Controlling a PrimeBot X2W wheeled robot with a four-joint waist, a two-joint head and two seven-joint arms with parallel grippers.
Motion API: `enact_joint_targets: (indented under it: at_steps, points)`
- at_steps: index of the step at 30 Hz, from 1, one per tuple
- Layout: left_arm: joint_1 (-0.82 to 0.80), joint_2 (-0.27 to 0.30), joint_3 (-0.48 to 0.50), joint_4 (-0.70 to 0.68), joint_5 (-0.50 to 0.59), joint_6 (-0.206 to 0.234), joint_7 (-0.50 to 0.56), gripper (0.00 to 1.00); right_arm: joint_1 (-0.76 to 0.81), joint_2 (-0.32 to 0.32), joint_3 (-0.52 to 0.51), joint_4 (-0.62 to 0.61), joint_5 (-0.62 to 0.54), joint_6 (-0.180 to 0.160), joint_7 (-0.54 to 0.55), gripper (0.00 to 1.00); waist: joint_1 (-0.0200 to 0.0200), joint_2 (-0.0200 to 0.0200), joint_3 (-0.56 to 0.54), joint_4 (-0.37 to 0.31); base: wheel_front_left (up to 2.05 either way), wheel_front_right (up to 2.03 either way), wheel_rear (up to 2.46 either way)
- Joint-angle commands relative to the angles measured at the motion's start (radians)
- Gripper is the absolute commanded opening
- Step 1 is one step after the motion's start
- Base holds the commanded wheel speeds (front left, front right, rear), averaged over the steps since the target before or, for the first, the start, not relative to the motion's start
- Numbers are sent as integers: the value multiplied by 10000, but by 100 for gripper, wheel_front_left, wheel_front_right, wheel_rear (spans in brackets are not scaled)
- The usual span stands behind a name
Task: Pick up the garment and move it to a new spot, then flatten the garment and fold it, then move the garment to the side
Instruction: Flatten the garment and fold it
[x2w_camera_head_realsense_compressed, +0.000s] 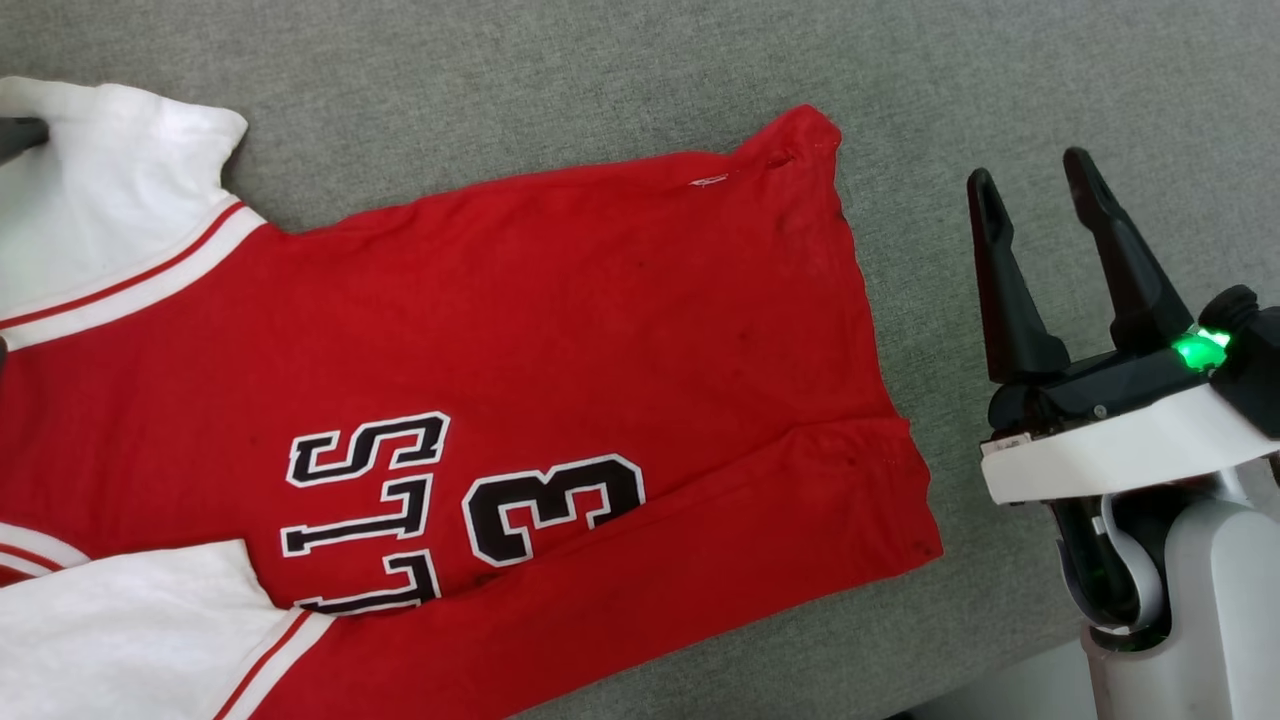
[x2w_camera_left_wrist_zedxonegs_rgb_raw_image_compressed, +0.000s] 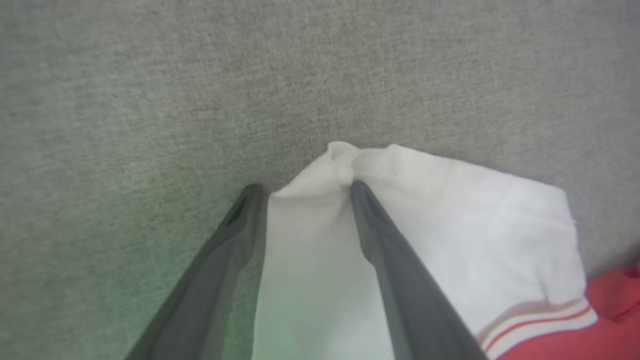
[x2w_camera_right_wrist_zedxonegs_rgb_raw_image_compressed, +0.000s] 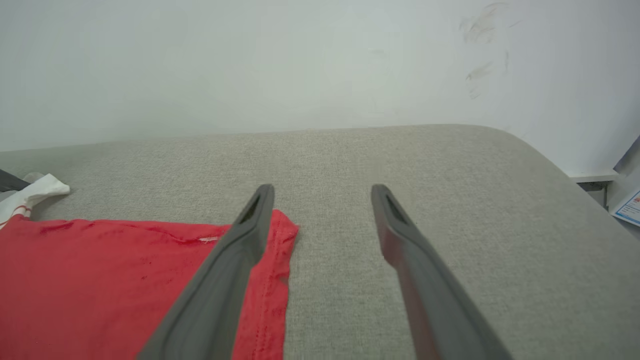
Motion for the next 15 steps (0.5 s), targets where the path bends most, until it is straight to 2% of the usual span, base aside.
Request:
enact_joint_targets:
  at_steps: [1,9,15]
  points:
    - [1207,-455,-547,523,-74,86,323,0,-143,57,-3,76,45,-4,47,100,1,0,-28,2,0,0,0]
    - [1027,-828,-128,560,-30,-63,-1122,0,-386,-325,-171,672,720,-4,939,100,1,0,-647,453,0,0,0]
    - [422,-1311,5,571,39,-491,-2174,0,-1180,-1074,-333,2375,1877,-4,2799,100,1,0,-1314,1148,0,0,0]
